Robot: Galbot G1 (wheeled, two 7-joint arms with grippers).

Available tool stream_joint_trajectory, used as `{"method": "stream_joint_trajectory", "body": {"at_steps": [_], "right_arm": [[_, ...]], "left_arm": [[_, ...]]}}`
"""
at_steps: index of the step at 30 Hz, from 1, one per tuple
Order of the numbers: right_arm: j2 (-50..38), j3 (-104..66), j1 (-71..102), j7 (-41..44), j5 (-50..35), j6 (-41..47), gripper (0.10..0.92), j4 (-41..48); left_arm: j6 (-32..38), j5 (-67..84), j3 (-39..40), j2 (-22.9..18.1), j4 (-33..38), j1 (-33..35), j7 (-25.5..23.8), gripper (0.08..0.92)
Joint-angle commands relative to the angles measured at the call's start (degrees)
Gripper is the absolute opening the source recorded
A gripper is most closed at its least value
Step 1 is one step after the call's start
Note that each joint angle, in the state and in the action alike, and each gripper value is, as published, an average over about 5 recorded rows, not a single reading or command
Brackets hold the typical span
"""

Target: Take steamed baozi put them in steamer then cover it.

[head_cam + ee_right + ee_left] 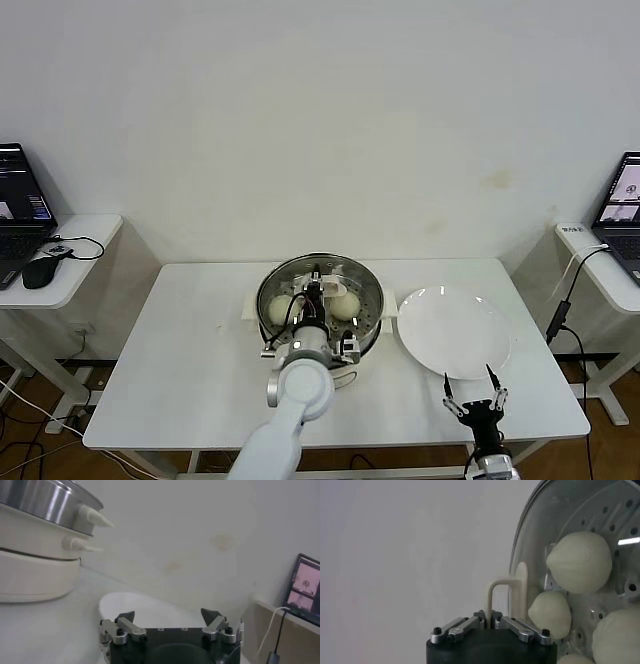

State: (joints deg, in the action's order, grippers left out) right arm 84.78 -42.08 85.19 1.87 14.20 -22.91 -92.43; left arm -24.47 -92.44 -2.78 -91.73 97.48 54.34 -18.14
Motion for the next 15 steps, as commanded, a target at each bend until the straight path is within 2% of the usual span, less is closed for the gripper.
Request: {"method": "stream_joint_trajectory", "body": {"at_steps": [1, 7, 11, 15], "right_arm": [[-0.18, 0.10, 0.10, 0.05, 0.08, 0.04, 0.823, -0.18], [-0.02, 0.21, 0.30, 0.10, 0.44, 0.10, 0.823, -0.29], [0.26, 0.18, 0.56, 0.11, 0.85, 0.14, 0.823, -0.40], [0.25, 0.11, 1.03, 0.13, 0.90, 0.15, 0.823, -0.48]], "left_arm": [[0.04, 1.66, -0.09, 0.04, 3.47, 1.79, -0.18, 0.219], [0.36, 3.31, -0.24, 2.42, 10.40, 6.32, -0.10, 0.409], [0.93, 6.90, -0.93, 6.35, 17.25, 11.62, 0.35, 0.522], [2.20, 13.22, -4.06, 10.75, 27.75, 19.90, 2.86, 0.643]]}}
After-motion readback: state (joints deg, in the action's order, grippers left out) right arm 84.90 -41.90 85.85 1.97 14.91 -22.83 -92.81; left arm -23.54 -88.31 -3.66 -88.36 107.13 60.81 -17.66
